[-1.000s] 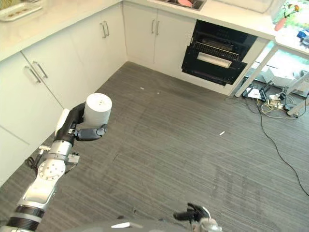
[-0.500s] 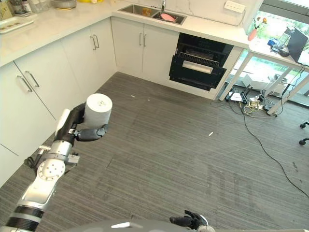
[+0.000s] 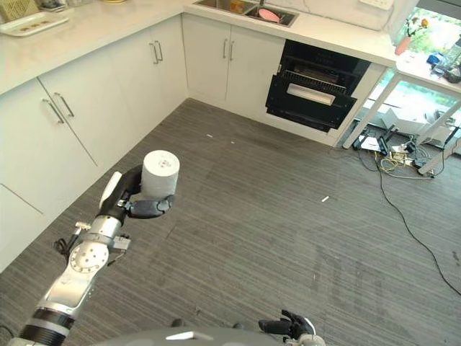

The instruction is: Place the dishes in the dishwasher.

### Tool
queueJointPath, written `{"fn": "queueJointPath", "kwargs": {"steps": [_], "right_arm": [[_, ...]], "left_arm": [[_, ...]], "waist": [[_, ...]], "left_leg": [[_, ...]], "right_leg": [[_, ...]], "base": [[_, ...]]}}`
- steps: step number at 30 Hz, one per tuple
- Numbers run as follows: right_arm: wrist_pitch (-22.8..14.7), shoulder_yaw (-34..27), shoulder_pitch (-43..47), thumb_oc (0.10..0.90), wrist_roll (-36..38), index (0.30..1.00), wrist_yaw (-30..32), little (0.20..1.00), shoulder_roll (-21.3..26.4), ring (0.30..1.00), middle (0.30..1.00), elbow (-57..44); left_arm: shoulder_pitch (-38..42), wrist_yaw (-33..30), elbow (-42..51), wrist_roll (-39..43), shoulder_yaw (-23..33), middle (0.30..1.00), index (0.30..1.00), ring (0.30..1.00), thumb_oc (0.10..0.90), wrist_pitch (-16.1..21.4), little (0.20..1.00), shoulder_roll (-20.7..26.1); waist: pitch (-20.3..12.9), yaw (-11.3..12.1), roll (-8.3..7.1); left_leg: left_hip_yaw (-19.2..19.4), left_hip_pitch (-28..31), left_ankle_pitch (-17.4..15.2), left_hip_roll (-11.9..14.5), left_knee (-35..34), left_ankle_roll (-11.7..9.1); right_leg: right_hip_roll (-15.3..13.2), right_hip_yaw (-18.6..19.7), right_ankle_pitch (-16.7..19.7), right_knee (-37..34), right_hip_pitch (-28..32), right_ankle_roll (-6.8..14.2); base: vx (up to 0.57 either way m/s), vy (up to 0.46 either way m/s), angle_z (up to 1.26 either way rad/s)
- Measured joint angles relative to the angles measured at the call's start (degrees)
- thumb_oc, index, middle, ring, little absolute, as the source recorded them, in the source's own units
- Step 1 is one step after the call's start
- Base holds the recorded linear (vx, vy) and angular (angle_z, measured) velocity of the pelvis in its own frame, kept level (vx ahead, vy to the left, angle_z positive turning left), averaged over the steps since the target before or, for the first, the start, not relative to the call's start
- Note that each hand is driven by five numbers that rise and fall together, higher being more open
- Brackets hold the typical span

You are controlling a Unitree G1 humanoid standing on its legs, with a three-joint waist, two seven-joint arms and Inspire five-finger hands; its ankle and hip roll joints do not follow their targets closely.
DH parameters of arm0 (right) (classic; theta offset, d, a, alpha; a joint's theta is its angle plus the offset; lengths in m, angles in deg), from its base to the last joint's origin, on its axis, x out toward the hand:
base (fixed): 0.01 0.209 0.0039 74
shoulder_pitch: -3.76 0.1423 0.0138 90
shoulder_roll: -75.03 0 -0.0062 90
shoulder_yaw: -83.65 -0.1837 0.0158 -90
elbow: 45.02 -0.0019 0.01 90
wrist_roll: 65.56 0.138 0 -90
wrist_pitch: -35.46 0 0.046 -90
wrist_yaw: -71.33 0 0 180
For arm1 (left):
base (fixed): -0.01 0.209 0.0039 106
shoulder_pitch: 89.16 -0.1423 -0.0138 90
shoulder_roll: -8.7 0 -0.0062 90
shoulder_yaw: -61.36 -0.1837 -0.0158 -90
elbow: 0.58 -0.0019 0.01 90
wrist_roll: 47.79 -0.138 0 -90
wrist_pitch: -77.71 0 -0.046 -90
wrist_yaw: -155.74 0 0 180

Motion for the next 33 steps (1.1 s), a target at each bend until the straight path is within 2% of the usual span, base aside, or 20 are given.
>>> {"fn": "queueJointPath", "kwargs": {"steps": [3,5,7,8,10,15,17,18,19,21,22,23,24,25,26,27,29,30,31,33], "right_arm": [[0.0,0.3,0.2,0.8,-0.1,0.9,0.0,0.9,0.0,0.9,0.9,-0.5],[-0.2,0.6,0.6,0.8,-0.3,0.9,0.0,0.9,0.5,0.9,0.9,-1.1],[-0.1,-0.4,1.3,0.8,-0.3,0.9,0.1,0.9,0.9,0.9,0.9,-0.9],[0.0,-0.5,2.2,0.8,-0.3,0.9,0.4,0.9,1.9,0.9,0.9,-0.9],[0.1,-0.8,3.1,0.8,-0.3,0.9,0.9,0.9,4.0,0.9,0.9,-1.0],[0.8,-1.6,5.9,0.8,-1.0,0.9,2.0,0.9,6.4,0.9,0.9,2.5],[0.8,-2.1,5.4,0.8,-1.8,0.9,1.8,0.9,6.2,0.9,0.9,2.5],[0.7,-2.1,5.2,0.8,-2.2,0.9,1.8,0.9,6.1,0.9,0.9,2.5],[0.6,-2.4,4.7,0.8,-2.5,0.9,1.9,0.9,5.1,0.9,0.9,2.3],[0.7,-2.2,4.6,0.8,-2.6,0.9,1.8,0.9,3.3,0.9,0.9,2.7],[0.6,-1.4,4.6,0.8,-2.6,0.9,1.7,0.9,2.4,0.9,0.9,2.8],[0.7,-2.7,4.6,0.8,-2.6,0.9,1.4,0.9,1.7,0.9,0.9,2.9],[0.9,-2.8,4.2,0.8,-2.6,0.9,1.4,0.9,0.8,0.9,0.9,2.9],[0.9,-2.8,4.2,0.8,-2.6,0.9,1.4,0.9,0.8,0.9,0.9,2.9],[1.1,-3.5,3.0,0.8,-2.3,0.9,1.3,0.9,0.6,0.9,0.9,2.8],[0.8,-4.2,2.6,0.8,-2.0,0.9,1.3,0.9,0.6,0.9,0.9,2.0],[0.6,-3.8,2.8,0.8,-2.1,0.9,1.4,0.9,0.9,0.9,0.9,0.0],[0.5,-3.6,3.7,0.8,-2.1,0.9,1.4,0.9,1.3,0.9,0.9,-0.9],[0.6,-3.4,5.0,0.8,-2.1,0.9,1.5,0.9,2.2,0.9,0.9,-2.1],[0.0,-3.7,5.2,0.8,-2.0,0.9,1.4,0.9,2.6,0.9,0.9,-4.2]], "left_arm": [[-2.8,0.1,0.0,0.0,1.6,0.3,0.3,0.3,0.4,-0.1,0.3,-0.1],[-3.6,-0.1,-1.1,0.5,3.4,0.3,0.3,0.3,0.4,-0.2,0.3,-1.9],[-3.1,0.0,-2.0,1.0,3.4,0.3,0.3,0.3,0.4,-0.4,0.3,-3.1],[-3.1,-0.1,-2.1,1.8,3.3,0.3,0.3,0.3,0.4,-0.6,0.3,-4.0],[-3.3,0.2,-2.2,1.8,2.8,0.3,0.3,0.3,0.4,-0.8,0.3,-4.3],[-3.1,-0.1,-2.2,1.7,3.3,0.3,0.3,0.3,0.4,-0.9,0.3,-5.7],[-3.3,-0.3,-2.2,1.6,3.7,0.3,0.3,0.3,0.4,-0.9,0.3,-5.6],[-3.6,-0.4,-2.2,1.6,4.3,0.3,0.3,0.3,0.4,-0.9,0.3,-5.8],[-3.7,-0.6,-2.1,1.6,5.1,0.3,0.3,0.3,0.4,-0.9,0.3,-5.2],[-3.6,-0.6,-2.0,1.6,6.7,0.3,0.3,0.3,0.4,-1.3,0.3,-4.0],[-3.3,-0.6,-2.1,1.6,7.3,0.3,0.3,0.3,0.4,-1.9,0.3,-3.6],[-2.7,-0.5,-2.3,1.6,7.3,0.3,0.3,0.3,0.4,-2.6,0.3,-3.4],[-1.8,0.7,-2.3,1.6,7.2,0.3,0.3,0.3,0.4,-2.8,0.3,-3.0],[-1.8,0.7,-2.3,1.6,7.2,0.3,0.3,0.3,0.4,-2.8,0.3,-3.0],[-1.2,1.3,-1.9,1.6,7.1,0.3,0.3,0.3,0.4,-2.8,0.3,-2.2],[-1.5,1.5,-1.2,1.5,7.1,0.3,0.3,0.3,0.4,-2.7,0.3,-1.6],[-1.2,1.7,-1.0,1.1,6.4,0.3,0.3,0.3,0.4,-2.7,0.3,-0.7],[-0.7,1.1,-1.3,0.8,6.2,0.3,0.3,0.3,0.4,-2.9,0.3,-0.5],[-0.5,1.3,-1.2,-0.4,5.3,0.3,0.3,0.3,0.4,-3.1,0.3,-0.7],[-0.1,1.4,-1.3,-0.7,5.2,0.3,0.3,0.3,0.4,-3.2,0.3,-1.2]], "waist": [[1.1,0.3,0.61],[3.4,1.2,0.92],[4.7,1.1,1.17],[6.4,1.7,1.09],[8.0,3.0,3.18],[9.4,6.6,7.14],[9.2,7.6,7.37],[8.9,7.9,7.34],[7.9,8.3,5.86],[7.1,8.8,1.5],[6.4,8.1,0.12],[6.5,7.1,-0.16],[6.1,6.2,-0.16],[6.1,6.2,-0.16],[5.7,4.9,0.19],[5.0,4.0,0.31],[3.9,3.0,0.87],[4.1,2.7,1.42],[4.6,1.8,4.16],[5.1,0.2,5.98]], "left_leg": [[0.0,-1.5,-1.6,0.7,3.7,-1.4],[0.9,-7.2,-5.2,0.5,14.5,-3.1],[4.0,-11.6,-5.1,0.2,21.9,-3.3],[8.7,-16.8,-4.3,0.3,28.6,-3.9],[13.0,-18.8,-3.0,0.9,22.9,-3.1],[13.1,-19.8,4.0,0.8,-0.1,-4.8],[15.3,-20.0,4.5,1.8,1.3,-4.4],[16.5,-19.7,4.3,2.5,2.3,-4.1],[18.0,-20.7,7.6,1.8,6.4,-1.9],[20.5,-21.0,8.1,-0.7,9.8,3.7],[21.2,-20.9,7.1,-1.8,10.7,6.4],[21.0,-19.9,6.0,-2.2,10.8,7.3],[21.0,-16.8,3.6,-2.7,10.7,8.2],[21.0,-16.8,3.6,-2.7,10.7,8.2],[20.9,-13.3,1.0,-3.6,9.6,8.5],[20.7,-12.1,0.7,-4.0,9.3,9.4],[20.0,-10.0,-1.4,-5.0,8.9,10.9],[19.2,-8.2,-2.6,-5.1,8.6,11.8],[18.9,-4.5,-4.0,-3.8,7.2,12.1],[17.5,-0.7,-3.0,-3.3,4.3,10.6]], "right_leg": [[1.5,-0.1,-0.9,0.1,0.2,-1.3],[2.2,-0.9,-0.8,0.3,0.5,-2.7],[2.0,-2.3,-1.3,0.7,0.3,-3.6],[1.4,-3.3,-1.2,0.8,0.5,-5.1],[1.3,-3.5,-1.6,1.1,0.3,-5.8],[1.8,-1.7,-3.4,-0.1,2.5,-4.7],[1.8,-0.4,-5.5,0.2,4.7,-3.7],[1.8,0.6,-6.8,0.6,5.4,-3.3],[0.1,2.0,-8.3,0.2,6.2,-3.1],[-3.5,3.6,-10.0,1.0,6.8,-1.9],[-4.6,3.2,-10.1,2.8,6.2,-1.0],[-4.9,2.5,-8.8,6.3,5.7,0.7],[-5.2,2.3,-7.0,13.9,4.3,4.4],[-5.2,2.3,-7.0,13.9,4.3,4.4],[-5.8,2.6,-4.9,30.4,-1.3,8.6],[-6.8,3.7,-3.4,40.2,-5.9,10.8],[-7.5,4.0,-1.8,51.8,-12.4,9.8],[-8.7,1.6,-2.4,56.6,-14.8,9.1],[-7.7,-1.4,-5.8,58.8,-19.4,6.0],[-6.3,-4.6,-8.7,54.4,-23.9,5.1]], "base": [[0.03,-0.152,0.02],[0.05,-0.057,0.26],[0.1,-0.022,0.54],[0.2,0.008,0.4],[0.26,0.035,0.24],[0.36,0.092,-0.05],[0.32,0.142,-0.4],[0.37,0.217,-0.56],[0.37,0.218,-0.66],[0.34,0.206,-0.58],[0.33,0.217,-0.2],[0.28,0.253,0.03],[0.28,0.247,0.09],[0.26,0.262,0.13],[0.3,0.309,0.17],[0.29,0.309,0.24],[0.33,0.249,0.11],[0.43,0.209,0.01],[0.46,0.117,0.14],[0.45,0.051,0.33]]}}
